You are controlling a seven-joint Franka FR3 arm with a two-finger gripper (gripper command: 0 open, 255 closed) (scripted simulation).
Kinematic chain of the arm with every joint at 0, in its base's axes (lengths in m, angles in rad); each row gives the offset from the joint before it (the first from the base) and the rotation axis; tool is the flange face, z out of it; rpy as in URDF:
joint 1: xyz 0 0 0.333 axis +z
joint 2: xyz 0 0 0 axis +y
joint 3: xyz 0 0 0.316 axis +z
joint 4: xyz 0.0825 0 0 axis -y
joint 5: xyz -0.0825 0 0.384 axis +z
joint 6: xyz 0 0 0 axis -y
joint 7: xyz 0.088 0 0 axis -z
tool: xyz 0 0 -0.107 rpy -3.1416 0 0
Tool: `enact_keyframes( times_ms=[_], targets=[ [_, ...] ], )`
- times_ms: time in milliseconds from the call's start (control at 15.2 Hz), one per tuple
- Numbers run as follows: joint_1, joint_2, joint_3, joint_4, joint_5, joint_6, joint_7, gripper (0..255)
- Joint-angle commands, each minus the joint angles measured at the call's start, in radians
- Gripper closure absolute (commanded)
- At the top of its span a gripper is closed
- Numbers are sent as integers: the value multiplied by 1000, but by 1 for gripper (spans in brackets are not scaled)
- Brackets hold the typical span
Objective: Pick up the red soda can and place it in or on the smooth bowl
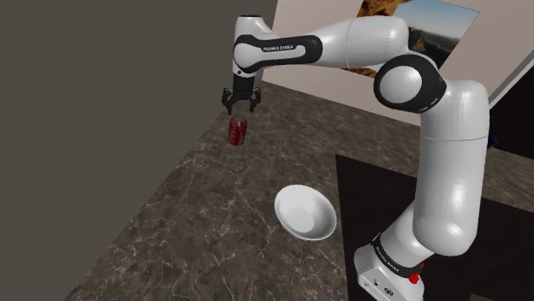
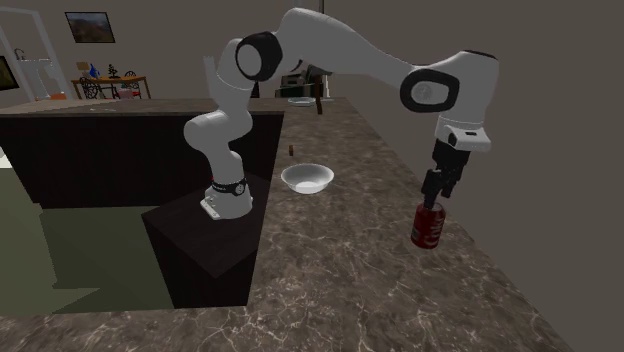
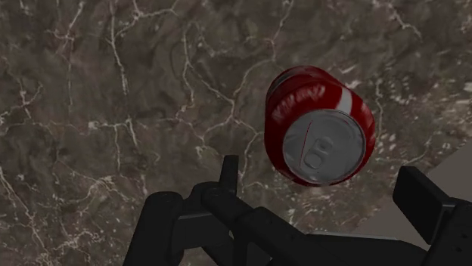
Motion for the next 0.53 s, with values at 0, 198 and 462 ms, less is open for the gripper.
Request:
enact_keyframes(
  times_ms=[0, 198, 462],
  targets=[
    [9, 64, -3, 75, -7, -16, 8, 0],
    [8, 72, -5, 48, -8, 20, 9, 0],
    [7, 84, -6, 19, -10, 60, 11, 0]
  ],
)
